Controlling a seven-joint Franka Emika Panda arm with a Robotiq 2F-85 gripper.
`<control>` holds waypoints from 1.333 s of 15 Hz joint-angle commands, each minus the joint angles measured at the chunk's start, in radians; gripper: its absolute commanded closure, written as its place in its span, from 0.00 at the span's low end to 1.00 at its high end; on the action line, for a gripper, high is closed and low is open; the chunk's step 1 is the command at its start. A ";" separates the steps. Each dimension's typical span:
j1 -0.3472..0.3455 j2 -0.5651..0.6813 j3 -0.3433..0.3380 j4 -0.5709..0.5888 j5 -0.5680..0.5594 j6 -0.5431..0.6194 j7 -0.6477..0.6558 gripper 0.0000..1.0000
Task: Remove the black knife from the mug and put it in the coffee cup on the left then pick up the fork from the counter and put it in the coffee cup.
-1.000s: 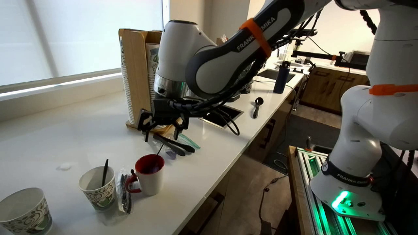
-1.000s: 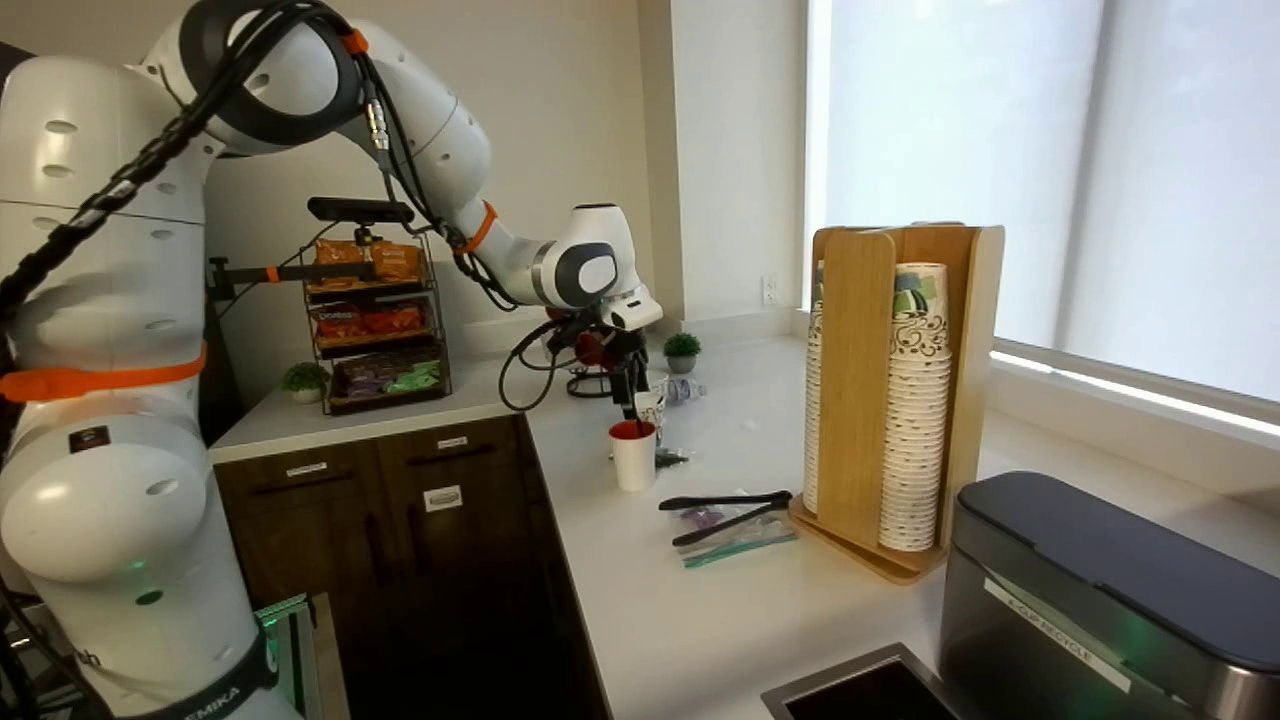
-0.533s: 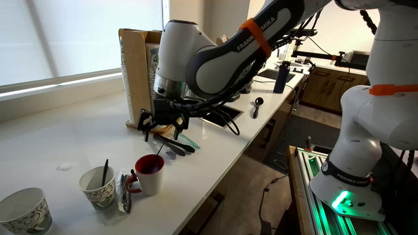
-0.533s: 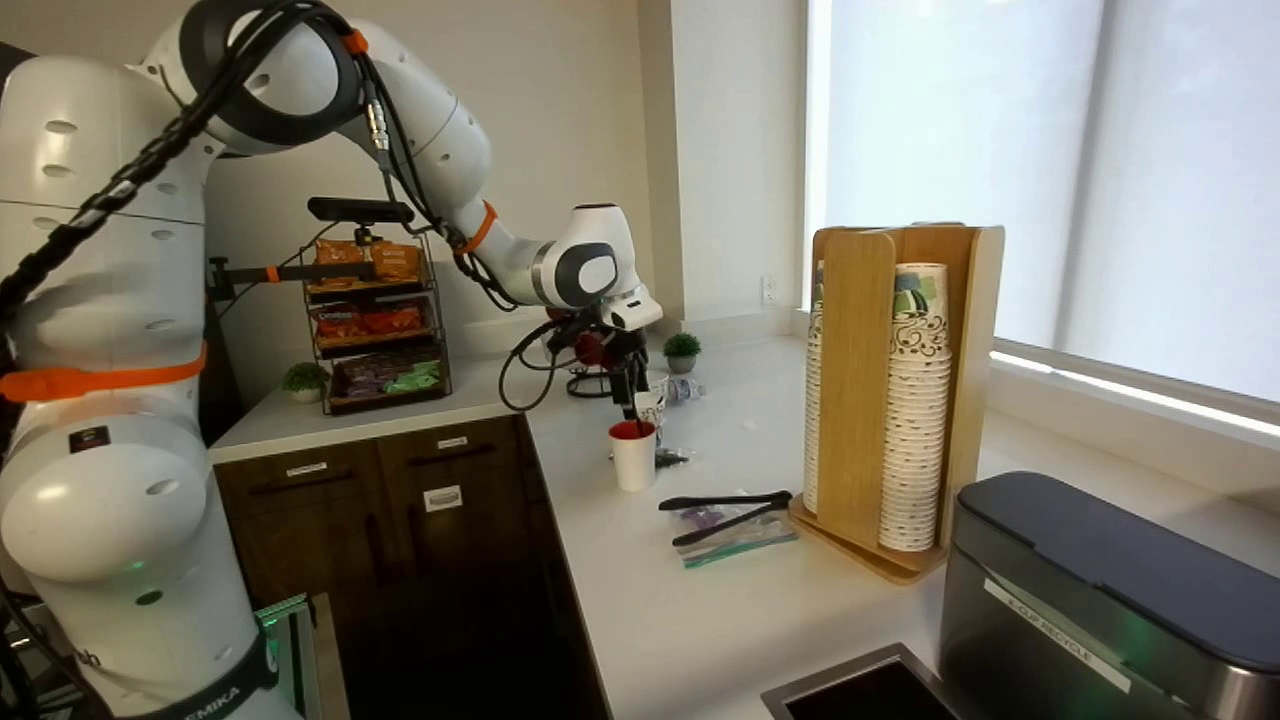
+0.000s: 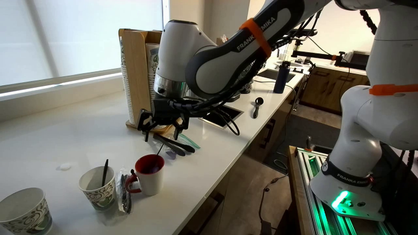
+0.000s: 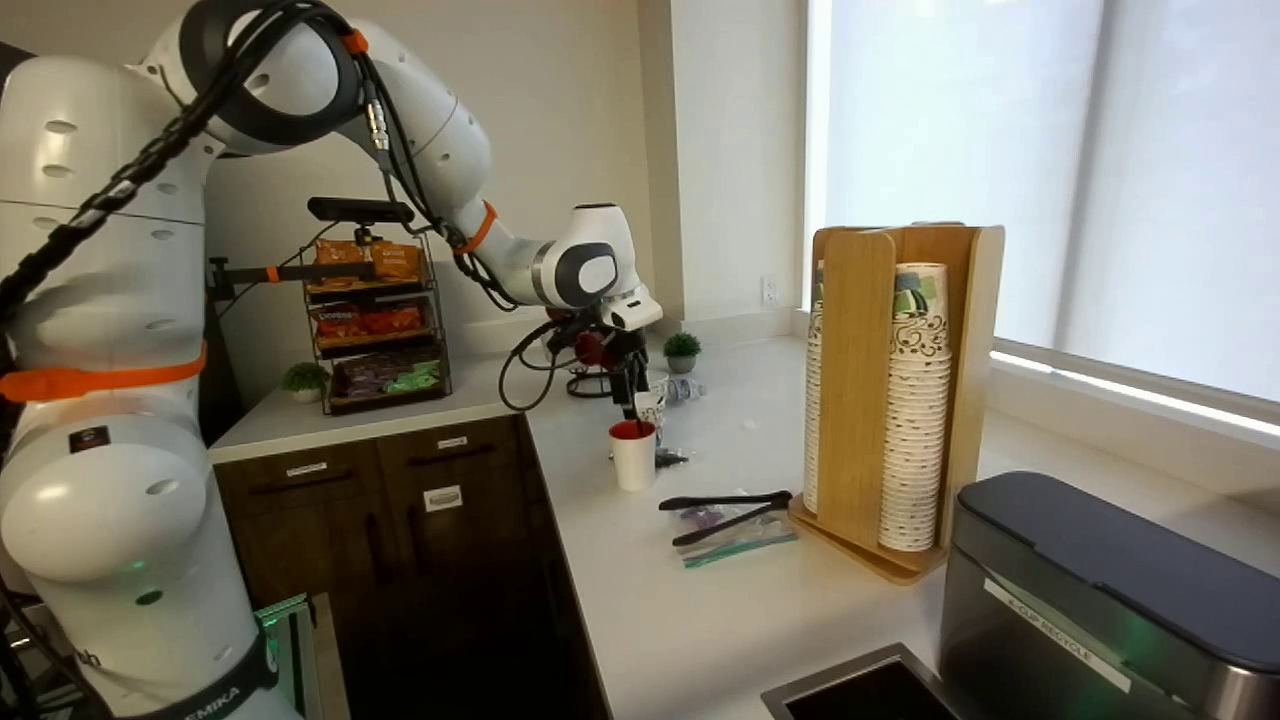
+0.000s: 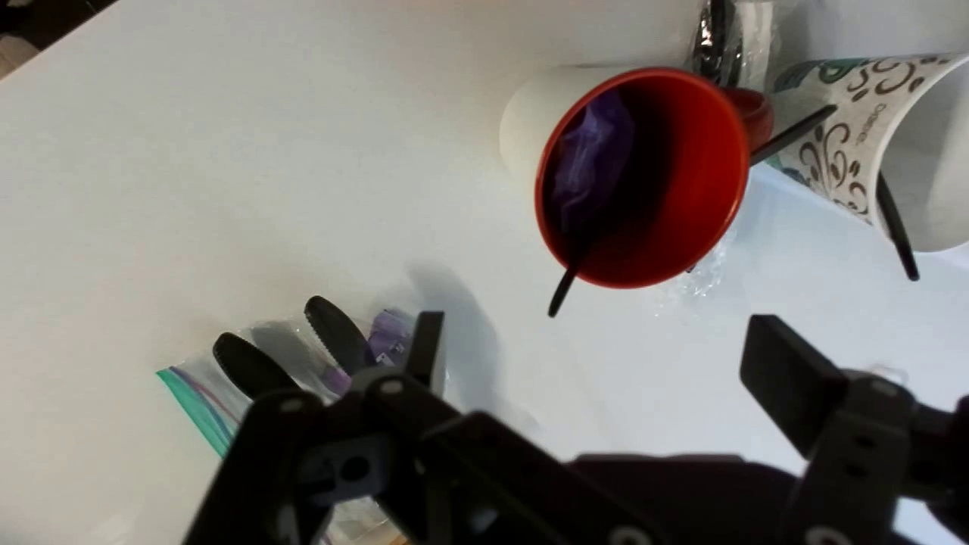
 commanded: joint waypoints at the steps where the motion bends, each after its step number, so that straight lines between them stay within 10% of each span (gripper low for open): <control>1: 0.013 -0.001 -0.014 0.001 0.007 -0.002 -0.006 0.00; 11: 0.017 0.045 -0.016 -0.003 0.054 0.083 -0.012 0.00; 20: 0.022 0.061 -0.019 0.002 0.058 0.081 -0.012 0.81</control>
